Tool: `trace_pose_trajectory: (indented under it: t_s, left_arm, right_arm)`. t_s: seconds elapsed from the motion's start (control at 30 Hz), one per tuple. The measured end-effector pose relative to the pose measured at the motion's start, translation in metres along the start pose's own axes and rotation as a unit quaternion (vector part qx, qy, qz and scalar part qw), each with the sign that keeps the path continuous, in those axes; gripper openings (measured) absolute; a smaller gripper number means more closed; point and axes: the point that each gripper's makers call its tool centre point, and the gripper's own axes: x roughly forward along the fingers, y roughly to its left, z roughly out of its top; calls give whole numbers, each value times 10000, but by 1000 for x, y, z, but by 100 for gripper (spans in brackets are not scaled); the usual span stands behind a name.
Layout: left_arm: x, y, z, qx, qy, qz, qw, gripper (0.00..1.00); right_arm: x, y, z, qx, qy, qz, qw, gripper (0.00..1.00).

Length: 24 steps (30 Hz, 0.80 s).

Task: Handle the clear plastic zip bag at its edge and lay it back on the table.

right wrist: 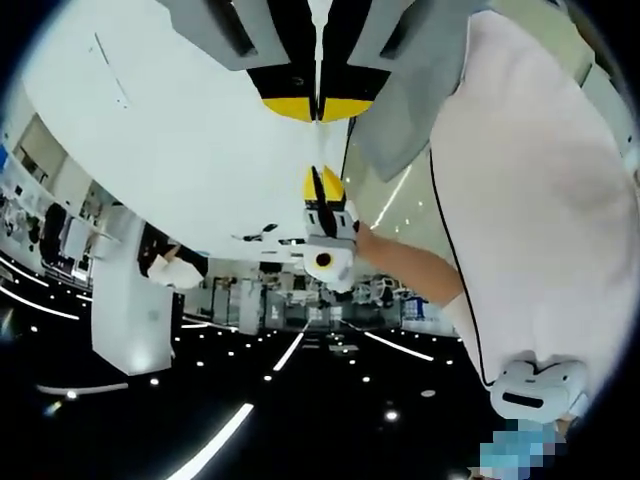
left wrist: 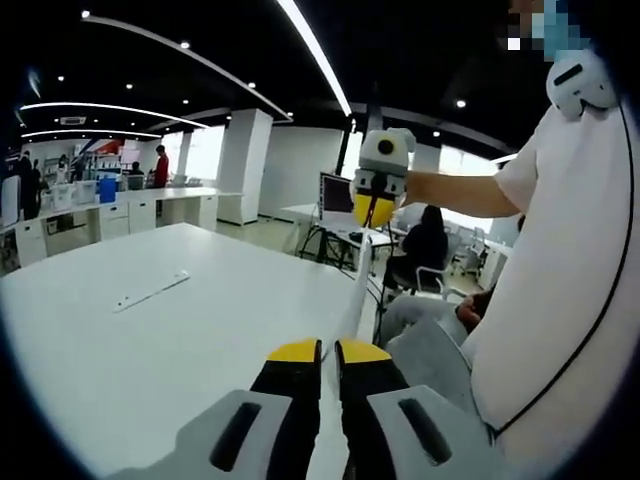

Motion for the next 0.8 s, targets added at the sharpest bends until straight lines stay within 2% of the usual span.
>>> trace_pose_trajectory:
  t_s: [0.37,0.8]
  left_arm:
    - [2,-7,0,72,46,-108,9999,0]
    - [4,-21,2,276,605,-69,9978,0]
  right_arm:
    - [-2,-1,-5,37,49,-38,10000,0]
    - [-1,-6,-19,182,172,-151,9996,0]
